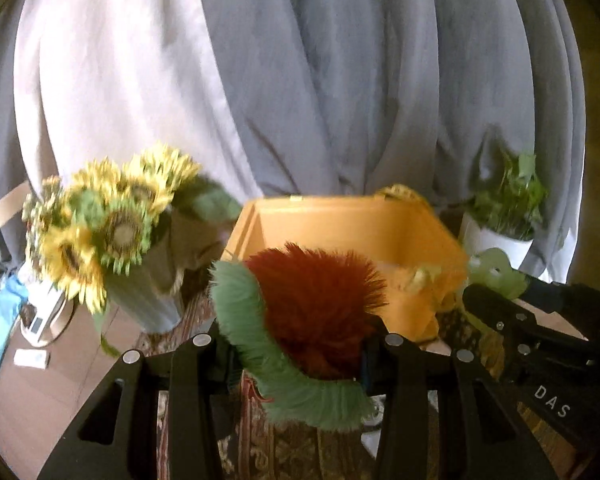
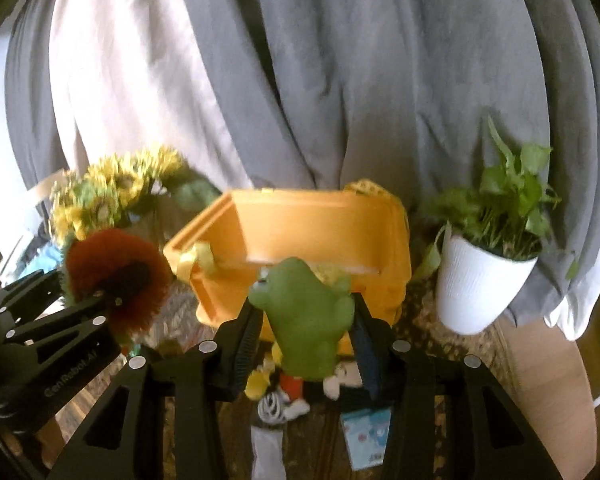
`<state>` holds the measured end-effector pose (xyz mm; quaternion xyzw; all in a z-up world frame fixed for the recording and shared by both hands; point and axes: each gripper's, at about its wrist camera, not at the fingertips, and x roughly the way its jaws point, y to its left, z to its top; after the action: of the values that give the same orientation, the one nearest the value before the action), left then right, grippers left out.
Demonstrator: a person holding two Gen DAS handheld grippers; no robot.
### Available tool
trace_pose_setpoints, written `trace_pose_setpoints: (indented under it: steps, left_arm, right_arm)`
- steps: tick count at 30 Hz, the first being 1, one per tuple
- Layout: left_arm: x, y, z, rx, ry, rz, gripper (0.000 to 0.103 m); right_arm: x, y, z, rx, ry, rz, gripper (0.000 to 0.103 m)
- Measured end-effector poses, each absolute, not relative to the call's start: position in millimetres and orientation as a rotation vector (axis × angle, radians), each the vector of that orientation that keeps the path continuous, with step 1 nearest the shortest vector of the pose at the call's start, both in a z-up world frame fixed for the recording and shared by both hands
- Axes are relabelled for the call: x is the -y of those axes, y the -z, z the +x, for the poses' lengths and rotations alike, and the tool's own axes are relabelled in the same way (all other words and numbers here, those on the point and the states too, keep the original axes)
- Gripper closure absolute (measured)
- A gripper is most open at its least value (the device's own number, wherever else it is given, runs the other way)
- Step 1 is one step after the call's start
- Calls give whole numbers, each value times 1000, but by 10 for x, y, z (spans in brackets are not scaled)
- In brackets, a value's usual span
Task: Organize soft objects
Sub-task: 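Carry both toys over the orange crate and open both tools to drop them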
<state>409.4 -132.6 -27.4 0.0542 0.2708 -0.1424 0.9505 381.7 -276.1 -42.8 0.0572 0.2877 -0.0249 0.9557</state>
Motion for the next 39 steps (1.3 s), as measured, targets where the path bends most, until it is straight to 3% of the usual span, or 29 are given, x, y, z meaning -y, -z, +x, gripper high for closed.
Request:
trace_pose_setpoints:
  steps: [22, 33, 36, 38, 39]
  left_arm:
    - [1686, -147, 5130, -589, 373, 140, 60]
    - [1861, 83, 5774, -766, 376, 164, 58]
    - [1898, 190, 5916, -809, 373, 161, 54]
    - [1905, 252, 5984, -833, 342, 172, 40]
    - [1902, 270, 6000, -836, 317, 178, 29]
  right_arm:
    - [2997, -33, 4780, -608, 35, 145, 63]
    - [3217, 136, 5439, -750, 27, 153, 63]
    - [3273, 241, 5610, -803, 27, 158, 62]
    - [3307, 302, 5697, -838, 22, 167, 55]
    - [3323, 335, 5740, -860, 31, 165, 48]
